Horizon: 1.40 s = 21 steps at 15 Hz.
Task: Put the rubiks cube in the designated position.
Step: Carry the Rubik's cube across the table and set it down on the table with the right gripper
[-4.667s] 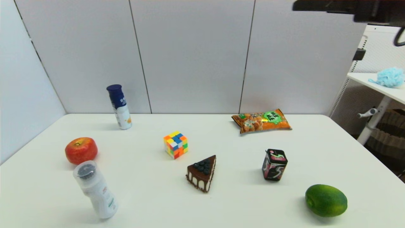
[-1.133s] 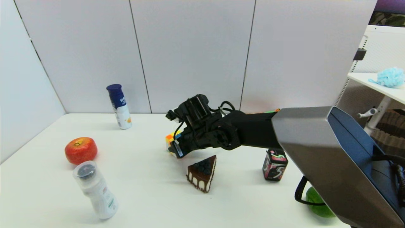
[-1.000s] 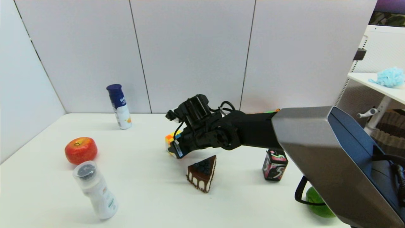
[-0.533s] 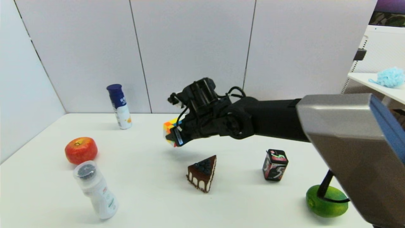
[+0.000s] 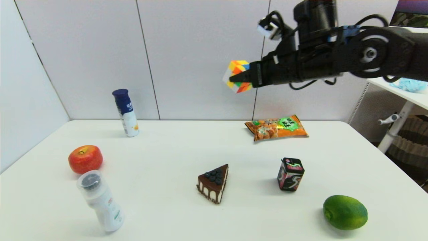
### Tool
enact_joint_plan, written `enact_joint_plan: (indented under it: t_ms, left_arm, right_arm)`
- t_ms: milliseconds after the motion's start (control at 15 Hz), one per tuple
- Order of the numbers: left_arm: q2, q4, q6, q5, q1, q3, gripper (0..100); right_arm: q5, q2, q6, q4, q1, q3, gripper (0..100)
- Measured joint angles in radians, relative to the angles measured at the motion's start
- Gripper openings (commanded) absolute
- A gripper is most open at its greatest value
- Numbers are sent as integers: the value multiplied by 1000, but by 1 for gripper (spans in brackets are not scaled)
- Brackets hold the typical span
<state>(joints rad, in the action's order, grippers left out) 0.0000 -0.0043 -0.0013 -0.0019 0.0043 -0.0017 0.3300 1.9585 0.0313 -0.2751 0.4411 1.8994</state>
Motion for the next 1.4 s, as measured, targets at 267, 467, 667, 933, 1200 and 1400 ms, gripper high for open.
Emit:
enact_joint_plan:
  t_ms: [267, 467, 667, 933, 1200, 1400]
  left_arm:
    - [0, 0, 0, 0, 0, 0, 100]
    - [0, 0, 0, 0, 0, 0, 100]
    - [0, 1, 0, 0, 0, 0, 100]
    - [0, 0, 0, 1, 0, 0, 100]
    - [0, 0, 0, 0, 0, 0, 100]
    - [0, 0, 0, 0, 0, 0, 100]
  right_arm:
    - [148, -97, 123, -19, -189, -88, 0]
    - [164, -127, 261, -19, -280, -190, 0]
    - [169, -118, 389, -17, -349, -282, 0]
    - [170, -74, 465, -7, -402, -382, 0]
    - [170, -43, 517, -6, -424, -480, 0]
    - [170, -30, 550, -5, -429, -540, 0]
